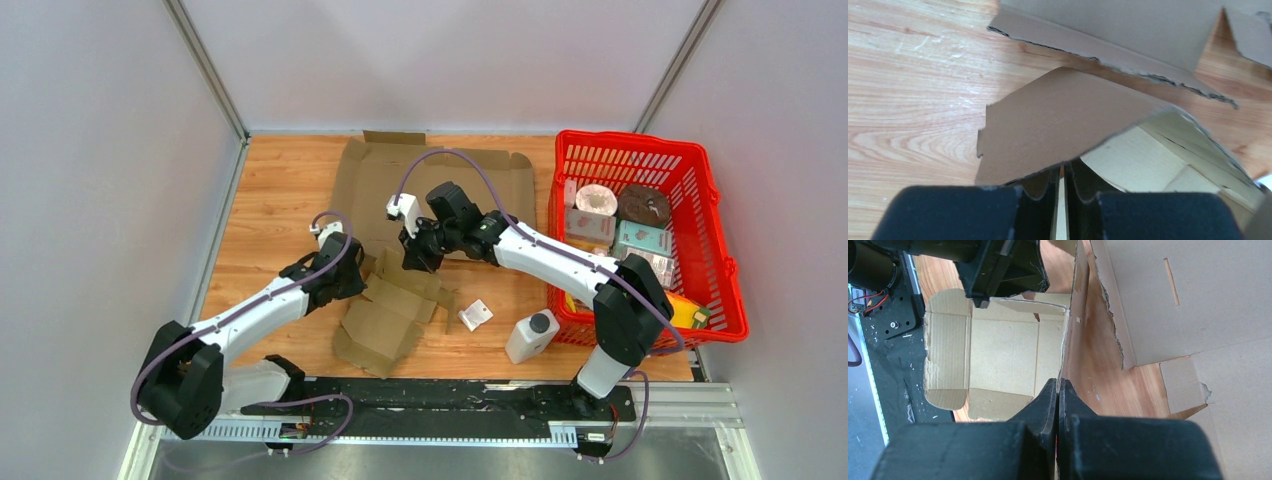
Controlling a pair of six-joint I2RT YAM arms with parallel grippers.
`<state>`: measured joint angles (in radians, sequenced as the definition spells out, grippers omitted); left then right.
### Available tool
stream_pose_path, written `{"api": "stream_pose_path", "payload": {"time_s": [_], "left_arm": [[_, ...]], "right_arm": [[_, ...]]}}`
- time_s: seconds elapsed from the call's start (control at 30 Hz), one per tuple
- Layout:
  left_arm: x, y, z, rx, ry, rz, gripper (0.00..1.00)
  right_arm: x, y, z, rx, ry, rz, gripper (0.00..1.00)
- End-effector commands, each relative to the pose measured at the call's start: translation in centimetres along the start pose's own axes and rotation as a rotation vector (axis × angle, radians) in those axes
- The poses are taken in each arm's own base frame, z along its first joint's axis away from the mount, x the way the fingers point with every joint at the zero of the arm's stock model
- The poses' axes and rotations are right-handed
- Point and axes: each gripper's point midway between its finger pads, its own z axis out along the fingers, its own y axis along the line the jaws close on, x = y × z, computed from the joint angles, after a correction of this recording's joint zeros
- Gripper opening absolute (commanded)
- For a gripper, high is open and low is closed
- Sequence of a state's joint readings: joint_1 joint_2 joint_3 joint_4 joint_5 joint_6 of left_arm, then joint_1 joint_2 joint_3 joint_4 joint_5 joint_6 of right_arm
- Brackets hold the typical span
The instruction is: Fold the paper box
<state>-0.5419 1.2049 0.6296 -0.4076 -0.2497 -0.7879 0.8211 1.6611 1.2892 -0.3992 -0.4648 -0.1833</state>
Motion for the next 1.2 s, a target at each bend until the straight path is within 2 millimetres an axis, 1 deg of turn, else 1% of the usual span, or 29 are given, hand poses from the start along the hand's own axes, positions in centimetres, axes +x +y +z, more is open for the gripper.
{"api": "stream_pose_path", "payload": {"time_s": [0.0,0.13,0.2,0.27,0.3,0.33,0.47,0.5,0.53,0.6,0.67,0.83,0.9,0.93,0.97,1.0,1.03,1.1,1.13,1.17], "left_arm": [[-1.3,-3.3,-1.2,0.192,-0.070,-0.071,0.13],[-1.4,-4.7,-1.8,0.300,-0.106,-0.116,0.14],[-1.3,-5.0,-1.8,0.314,-0.096,-0.116,0.15],[-0.9,-5.2,-1.4,0.318,-0.079,-0.112,0.15],[-0.9,-5.7,-1.3,0.340,-0.072,-0.115,0.15],[-0.3,-5.8,-0.9,0.340,-0.056,-0.114,0.15],[0.8,-6.7,-0.5,0.362,-0.036,-0.123,0.15],[1.0,-6.7,-0.3,0.358,-0.031,-0.139,0.15],[1.6,-6.4,0.1,0.338,-0.011,-0.146,0.14],[2.8,-5.4,0.9,0.279,0.032,-0.204,0.13],[3.8,-4.7,1.8,0.231,0.065,-0.216,0.13],[3.3,-4.5,1.4,0.180,0.039,-0.219,0.18],[3.0,-4.5,1.0,0.191,0.024,-0.191,0.18],[2.3,-4.8,0.2,0.226,-0.008,-0.189,0.20],[1.9,-4.8,-0.3,0.243,-0.031,-0.181,0.24],[1.9,-4.4,-0.8,0.256,-0.046,-0.157,0.26],[0.8,-4.8,-2.4,0.306,-0.096,-0.160,0.30],[0.4,-4.6,-3.9,0.340,-0.125,-0.120,0.36],[-0.5,-4.8,-5.6,0.388,-0.169,-0.118,0.40],[-0.8,-4.7,-6.4,0.400,-0.179,-0.111,0.42]], "right_arm": [[-2.0,0.1,0.4,-0.021,-0.070,-0.012,0.00],[-1.8,0.1,0.6,-0.020,-0.070,0.008,0.00],[-1.9,0.1,0.7,-0.024,-0.074,0.015,0.00],[-1.9,0.3,0.8,-0.029,-0.074,0.021,0.00],[-1.8,0.3,0.8,-0.029,-0.074,0.023,0.00],[-1.9,0.2,0.8,-0.026,-0.075,0.025,0.00],[-1.5,0.1,1.0,-0.023,-0.068,0.033,0.00],[-1.5,0.0,1.0,-0.021,-0.070,0.036,0.00],[-1.5,0.0,1.1,-0.023,-0.068,0.038,0.00],[-1.4,0.0,1.2,-0.022,-0.063,0.041,0.00],[-1.4,0.0,1.1,-0.022,-0.064,0.038,0.00],[-0.8,-0.3,1.3,-0.007,-0.045,0.034,0.00],[-0.5,-0.5,1.2,0.004,-0.031,0.034,0.00],[-0.5,-0.5,1.1,0.009,-0.029,0.034,0.00],[-0.4,-0.7,1.2,0.018,-0.026,0.028,0.00],[-0.4,-0.8,1.1,0.024,-0.024,0.026,0.00],[-0.5,-1.0,1.0,0.036,-0.026,0.022,0.00],[-0.3,-1.1,1.0,0.043,-0.014,0.018,0.00],[-0.4,-1.1,1.0,0.046,-0.014,0.014,0.00],[-0.4,-1.0,1.0,0.045,-0.009,0.005,0.00]]}}
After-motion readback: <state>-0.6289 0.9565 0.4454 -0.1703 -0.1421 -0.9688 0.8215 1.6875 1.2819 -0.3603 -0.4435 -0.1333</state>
